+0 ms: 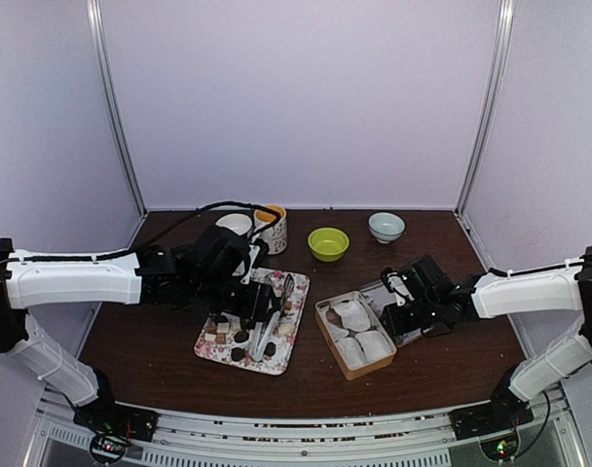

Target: Pack the chocolate

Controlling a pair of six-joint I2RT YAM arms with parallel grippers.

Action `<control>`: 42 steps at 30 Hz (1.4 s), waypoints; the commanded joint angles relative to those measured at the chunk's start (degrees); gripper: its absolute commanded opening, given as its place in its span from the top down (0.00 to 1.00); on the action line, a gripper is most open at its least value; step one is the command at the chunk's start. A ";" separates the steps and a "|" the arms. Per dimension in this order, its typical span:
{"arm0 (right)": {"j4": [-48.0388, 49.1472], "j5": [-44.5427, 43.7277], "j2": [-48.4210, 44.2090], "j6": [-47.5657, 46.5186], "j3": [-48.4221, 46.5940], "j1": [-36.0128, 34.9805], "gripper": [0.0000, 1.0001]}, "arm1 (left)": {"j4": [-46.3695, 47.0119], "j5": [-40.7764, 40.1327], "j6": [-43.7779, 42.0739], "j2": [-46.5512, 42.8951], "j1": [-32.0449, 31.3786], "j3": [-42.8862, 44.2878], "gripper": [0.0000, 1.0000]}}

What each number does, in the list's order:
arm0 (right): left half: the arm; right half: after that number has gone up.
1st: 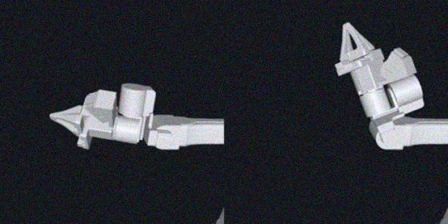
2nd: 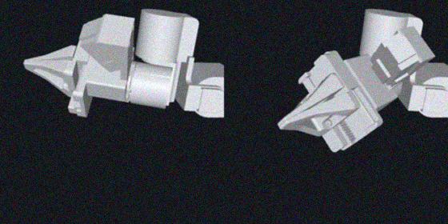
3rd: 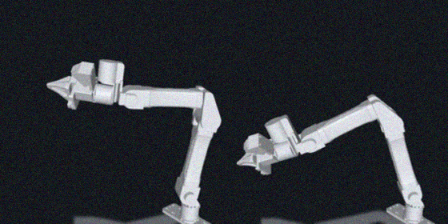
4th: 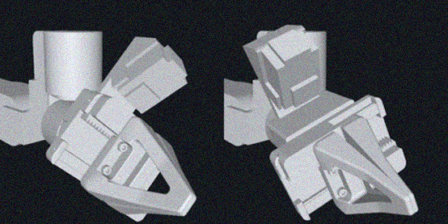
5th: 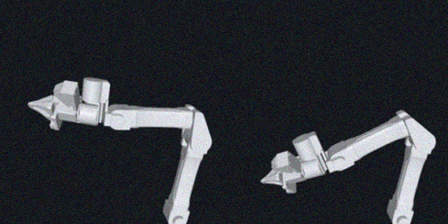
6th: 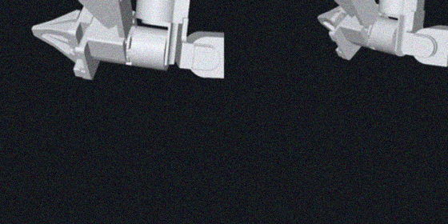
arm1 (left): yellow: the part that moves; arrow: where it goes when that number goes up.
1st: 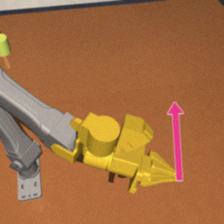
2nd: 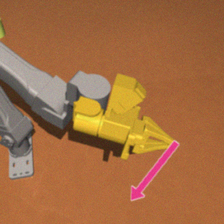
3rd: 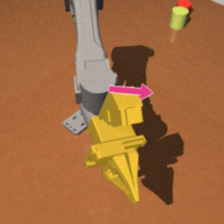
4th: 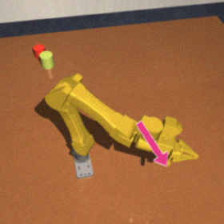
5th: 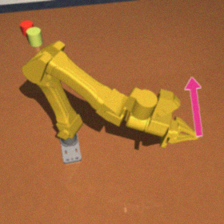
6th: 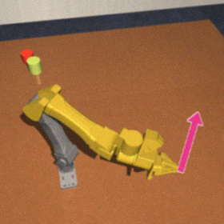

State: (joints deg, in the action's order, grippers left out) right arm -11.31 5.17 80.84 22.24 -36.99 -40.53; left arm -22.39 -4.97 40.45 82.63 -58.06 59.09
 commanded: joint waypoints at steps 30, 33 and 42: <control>2.48 -12.11 -25.06 4.20 5.12 -5.24 0.64 | 8.88 4.72 1.54 7.57 3.58 -7.91 0.31; 1.54 -13.70 -27.12 2.98 4.55 -4.92 0.63 | 10.35 5.96 1.95 8.64 3.96 -8.29 0.32; 2.62 -16.44 -30.30 3.66 5.49 -4.36 0.65 | 12.81 8.09 5.01 11.48 6.76 -8.64 0.37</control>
State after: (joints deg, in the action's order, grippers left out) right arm -9.41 -8.60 51.72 26.04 -32.25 -45.23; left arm -12.21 1.87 43.18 92.99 -52.88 51.00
